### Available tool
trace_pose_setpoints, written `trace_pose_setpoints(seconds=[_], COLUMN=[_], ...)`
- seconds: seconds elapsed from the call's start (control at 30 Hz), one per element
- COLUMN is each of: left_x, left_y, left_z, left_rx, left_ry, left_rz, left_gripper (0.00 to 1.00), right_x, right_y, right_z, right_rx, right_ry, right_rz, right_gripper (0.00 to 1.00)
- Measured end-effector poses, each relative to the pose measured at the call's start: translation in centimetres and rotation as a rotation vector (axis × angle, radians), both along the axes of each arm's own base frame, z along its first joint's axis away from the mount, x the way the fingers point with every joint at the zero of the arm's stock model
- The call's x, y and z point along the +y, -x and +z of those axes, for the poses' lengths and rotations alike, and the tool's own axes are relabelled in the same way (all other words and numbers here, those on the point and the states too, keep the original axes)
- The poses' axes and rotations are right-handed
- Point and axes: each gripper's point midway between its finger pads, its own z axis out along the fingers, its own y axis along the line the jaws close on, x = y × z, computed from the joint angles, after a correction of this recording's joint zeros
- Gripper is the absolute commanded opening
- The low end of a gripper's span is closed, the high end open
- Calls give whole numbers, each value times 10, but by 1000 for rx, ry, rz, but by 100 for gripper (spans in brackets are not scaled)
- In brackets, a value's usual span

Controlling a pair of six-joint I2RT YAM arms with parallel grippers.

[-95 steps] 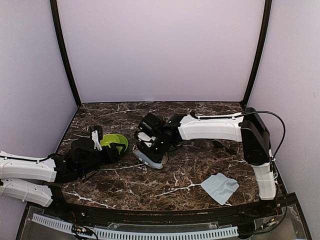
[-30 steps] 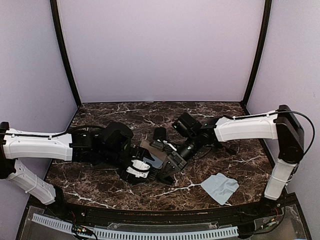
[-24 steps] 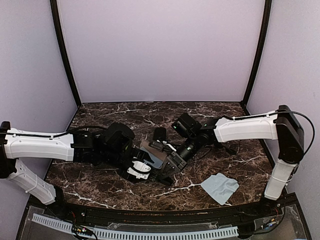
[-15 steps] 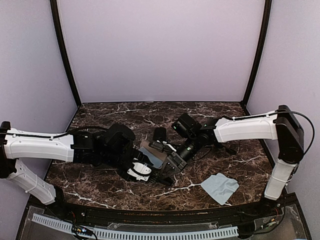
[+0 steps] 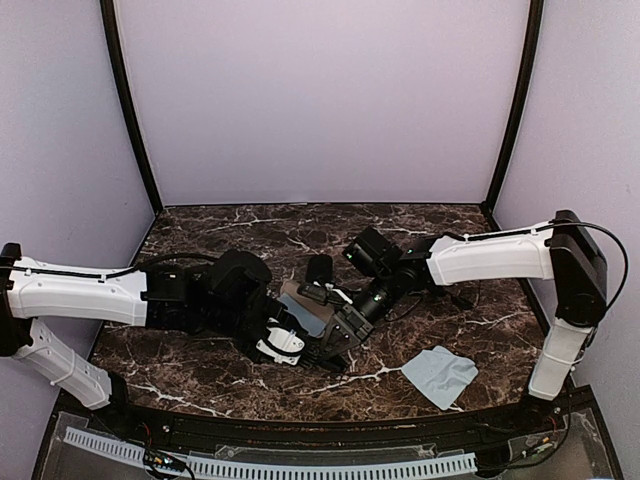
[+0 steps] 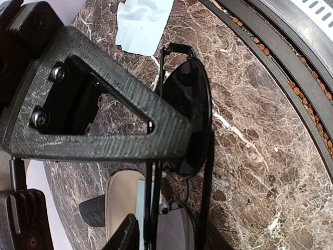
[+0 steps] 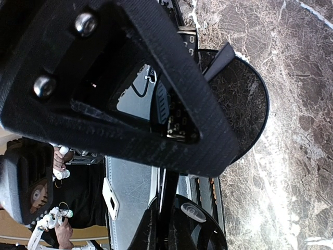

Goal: Organize the sunglasses
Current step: Pass from the right arm to the left

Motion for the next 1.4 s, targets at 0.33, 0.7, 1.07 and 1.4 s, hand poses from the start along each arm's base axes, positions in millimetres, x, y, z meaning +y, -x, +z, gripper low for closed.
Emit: trace_pose_setpoints(seconds=[0.33,0.7,1.07,1.4], left_x=[1,4,9,16], left_y=[2,1,3,7], left_z=[-2,-5,-6,-6], left_rx=[-9,-8,10,68], left_ry=[-13,-22,-23,-13], left_rz=[-7,12,37,98], left_gripper=[26,21,21,20], right_x=[-1,-1,-2,-14], right_y=[1,1,-5,-65], right_z=[0,0,-3,1], right_rx=[4,-2,-14,-93], right_ry=[0,-7,8,40], right_rz=[4,10,-12,-209], right_gripper=[12,36,51,58])
